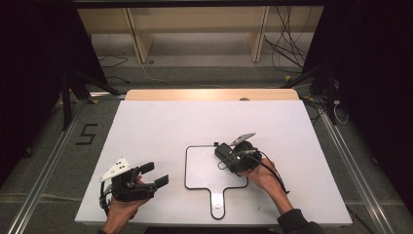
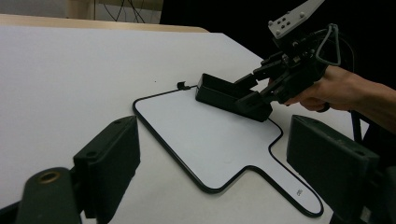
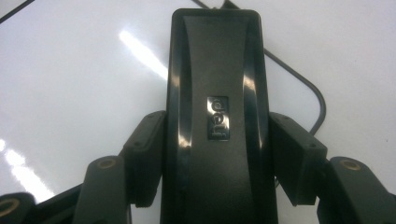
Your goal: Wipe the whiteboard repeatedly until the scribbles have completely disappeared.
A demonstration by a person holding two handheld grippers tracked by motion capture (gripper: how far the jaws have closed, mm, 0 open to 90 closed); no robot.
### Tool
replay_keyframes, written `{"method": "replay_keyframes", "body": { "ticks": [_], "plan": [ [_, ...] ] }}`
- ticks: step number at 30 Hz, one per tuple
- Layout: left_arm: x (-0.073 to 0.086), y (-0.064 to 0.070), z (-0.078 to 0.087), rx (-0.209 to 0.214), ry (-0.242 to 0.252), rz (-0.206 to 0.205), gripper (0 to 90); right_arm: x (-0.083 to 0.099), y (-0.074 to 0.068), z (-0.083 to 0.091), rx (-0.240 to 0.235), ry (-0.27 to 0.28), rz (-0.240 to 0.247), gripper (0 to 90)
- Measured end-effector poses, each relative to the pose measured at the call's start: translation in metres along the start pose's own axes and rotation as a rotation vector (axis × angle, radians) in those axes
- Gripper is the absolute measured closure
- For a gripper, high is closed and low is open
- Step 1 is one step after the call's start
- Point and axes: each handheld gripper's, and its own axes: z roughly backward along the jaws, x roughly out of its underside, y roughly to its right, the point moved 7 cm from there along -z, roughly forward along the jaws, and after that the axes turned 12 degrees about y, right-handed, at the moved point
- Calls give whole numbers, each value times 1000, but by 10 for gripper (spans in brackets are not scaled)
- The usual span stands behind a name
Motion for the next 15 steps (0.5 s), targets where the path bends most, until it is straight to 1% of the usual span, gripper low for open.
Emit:
{"method": "replay_keyframes", "body": {
  "ticks": [2,4,7,8,10,12,14,15],
  "plan": [
    [0,0,0,0,-2,0,166,0,-3,1,9,-9,12,414],
    [0,0,0,-1,-3,-1,166,2,-9,3,-19,-21,23,414],
    [0,0,0,-1,-2,-1,166,5,-20,7,-50,-36,59,414],
    [0,0,0,-1,-2,-2,166,6,-22,8,-51,-37,65,414],
    [0,0,0,0,-1,-2,165,5,-20,7,-52,-30,58,414],
    [0,1,0,1,0,-2,166,4,-13,4,-28,-17,51,414],
    [0,1,0,1,0,-2,166,1,-6,1,-16,-12,18,414],
    [0,0,0,1,1,-3,166,-1,-3,-1,-9,-10,11,414]
  ]
}}
